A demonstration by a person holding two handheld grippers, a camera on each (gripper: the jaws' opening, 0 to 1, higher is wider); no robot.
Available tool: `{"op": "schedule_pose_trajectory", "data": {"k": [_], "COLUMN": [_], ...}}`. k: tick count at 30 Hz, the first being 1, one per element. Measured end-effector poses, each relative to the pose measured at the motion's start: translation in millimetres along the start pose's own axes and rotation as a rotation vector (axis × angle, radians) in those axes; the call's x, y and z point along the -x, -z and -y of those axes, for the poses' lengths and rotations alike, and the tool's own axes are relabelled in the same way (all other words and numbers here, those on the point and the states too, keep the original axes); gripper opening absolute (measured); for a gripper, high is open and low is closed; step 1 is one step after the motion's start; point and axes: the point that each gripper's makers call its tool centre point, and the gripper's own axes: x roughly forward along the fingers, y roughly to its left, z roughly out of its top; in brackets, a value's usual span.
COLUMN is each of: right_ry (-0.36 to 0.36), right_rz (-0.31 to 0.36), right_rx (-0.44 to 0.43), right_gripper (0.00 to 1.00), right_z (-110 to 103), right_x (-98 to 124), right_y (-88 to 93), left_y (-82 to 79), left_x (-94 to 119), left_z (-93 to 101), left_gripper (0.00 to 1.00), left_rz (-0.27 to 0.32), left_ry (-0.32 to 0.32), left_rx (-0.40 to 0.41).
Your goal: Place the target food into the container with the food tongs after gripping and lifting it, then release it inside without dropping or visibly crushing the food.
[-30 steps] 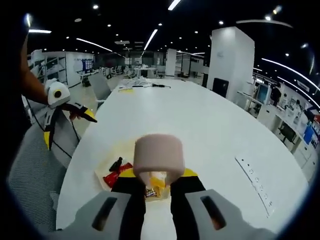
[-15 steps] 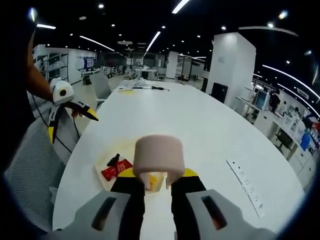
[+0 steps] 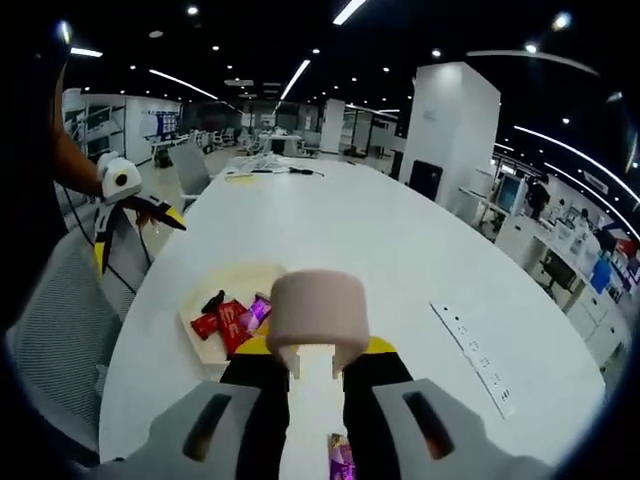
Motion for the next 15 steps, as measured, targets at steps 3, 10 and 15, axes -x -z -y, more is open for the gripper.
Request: {"op": "schedule_pose_trajectory", "data": {"k": [3, 10, 15], "right_ry": [0.008, 0.010, 0.008], "right_rz": [0.001, -0.012, -0.021], "right_rx": [-0.006, -0.013, 0.005], "right_gripper": [0.19, 0.19, 0.18], "right_z": [3.6, 6.9, 10.0], "right_x": [5.6, 12.5, 16.7], "right_y": [3.2, 12.8, 20.1], "left_y": [-0.4, -0.3, 0.7], "left_x": [-0.1, -0.1, -0.5], "left_z": [0.3, 1.1, 1.2], "left_gripper": [0.99, 0.99, 0.99], "left_rz": [0.001, 0.001, -0.005], "left_ry": [0.003, 0.006, 0.006], "left_rx": [0.006, 0.011, 0.010]}}
